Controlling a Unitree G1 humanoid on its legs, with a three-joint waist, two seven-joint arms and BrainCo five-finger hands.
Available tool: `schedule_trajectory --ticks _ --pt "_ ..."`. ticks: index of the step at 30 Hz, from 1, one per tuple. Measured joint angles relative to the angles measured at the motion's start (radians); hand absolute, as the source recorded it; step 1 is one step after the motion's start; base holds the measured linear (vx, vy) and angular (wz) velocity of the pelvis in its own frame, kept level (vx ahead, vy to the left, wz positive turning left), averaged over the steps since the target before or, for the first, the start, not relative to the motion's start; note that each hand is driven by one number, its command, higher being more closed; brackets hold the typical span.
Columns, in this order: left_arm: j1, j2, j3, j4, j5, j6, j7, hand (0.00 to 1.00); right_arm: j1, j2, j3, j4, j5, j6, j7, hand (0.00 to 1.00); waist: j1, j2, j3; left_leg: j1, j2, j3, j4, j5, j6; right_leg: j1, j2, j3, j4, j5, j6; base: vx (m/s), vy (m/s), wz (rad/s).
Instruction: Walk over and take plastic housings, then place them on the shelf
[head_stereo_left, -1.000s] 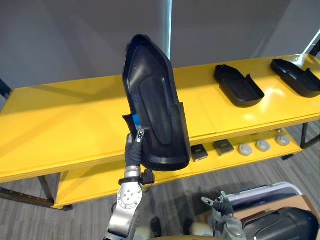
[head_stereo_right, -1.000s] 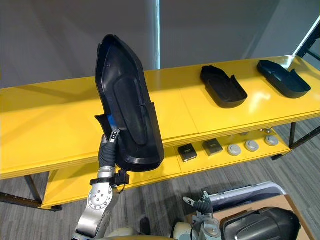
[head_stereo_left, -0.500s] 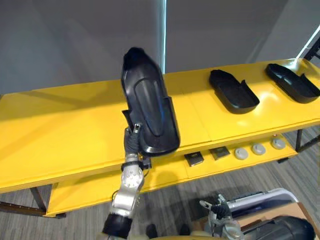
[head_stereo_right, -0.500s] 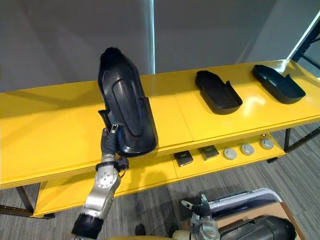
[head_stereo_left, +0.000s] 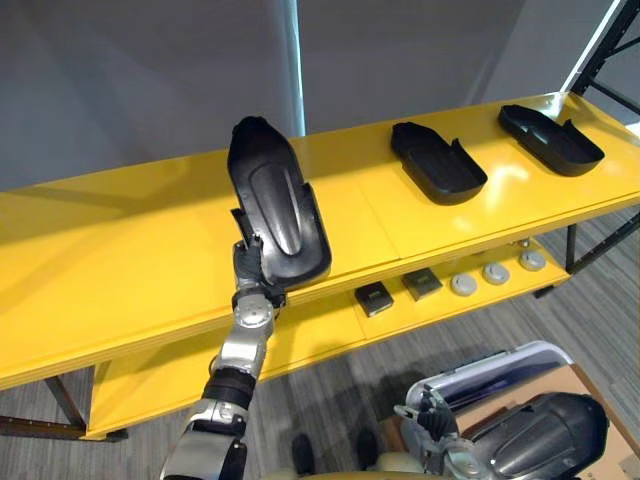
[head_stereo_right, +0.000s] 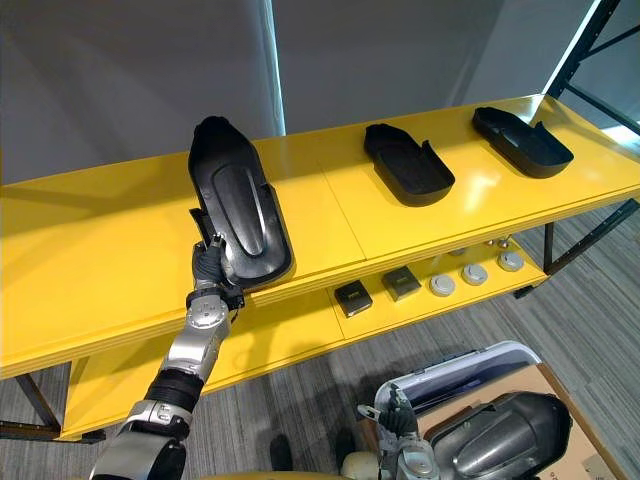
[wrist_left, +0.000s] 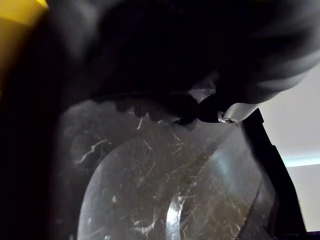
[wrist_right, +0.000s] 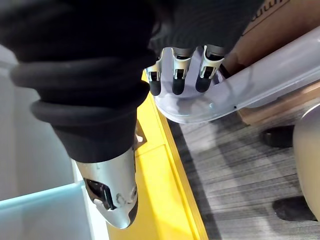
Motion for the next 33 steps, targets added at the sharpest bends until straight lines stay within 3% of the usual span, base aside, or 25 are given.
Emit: schedule_trajectory --ticks 1,2,4,10,21,33 --pt "-0.03 0.011 0.009 0.013 0.0 0.005 -0.004 1.0 -0.004 0.0 0.006 0.001 0.0 0.0 0.0 0.0 -0.003 0.0 0.0 -0.014 0.0 0.002 0.0 0.0 0.0 -0.014 0.0 0.002 0.001 0.003 -0.004 0.05 0.005 -0.07" --pt "-0.047 0.014 0.016 0.02 0.0 0.007 -0.004 0.0 -0.007 0.0 0.007 0.001 0.0 -0.001 0.0 0.0 -0.006 0.0 0.002 -0.019 0.0 0.004 0.001 0.005 0.005 -0.016 0.0 0.002 0.001 0.005 -0.006 0.09 0.008 -0.06" --pt "-0.093 0.032 0.036 0.032 0.001 0.019 -0.003 0.0 -0.021 0.001 0.007 0.004 0.0 -0.001 0.0 0.0 -0.024 -0.001 0.019 -0.02 0.0 0.008 0.006 0.012 0.015 -0.016 0.001 0.001 0.0 0.009 -0.008 0.09 0.013 -0.03" --pt "-0.171 0.029 0.064 0.057 0.0 0.027 0.035 0.0 -0.053 0.0 0.007 0.015 0.001 -0.008 0.0 0.0 -0.025 0.003 0.056 -0.02 0.002 0.01 0.006 0.012 0.015 -0.019 0.004 0.007 -0.003 0.009 -0.009 0.03 0.006 -0.07" --pt "-0.17 -0.013 0.097 0.055 -0.051 0.016 0.087 0.0 -0.06 0.0 0.012 0.015 0.001 -0.011 -0.002 0.0 -0.023 0.011 0.062 -0.02 0.007 0.001 0.0 0.012 0.014 -0.026 0.009 0.003 0.011 0.005 -0.015 -0.02 0.008 0.0" --pt "-0.045 -0.059 0.104 -0.135 -0.072 -0.005 0.149 0.0 -0.052 -0.001 0.012 0.018 0.001 -0.009 -0.006 0.0 -0.022 0.01 0.063 -0.007 0.006 -0.021 0.0 0.012 0.014 0.007 0.007 -0.015 -0.009 0.005 -0.015 0.02 0.014 0.06"
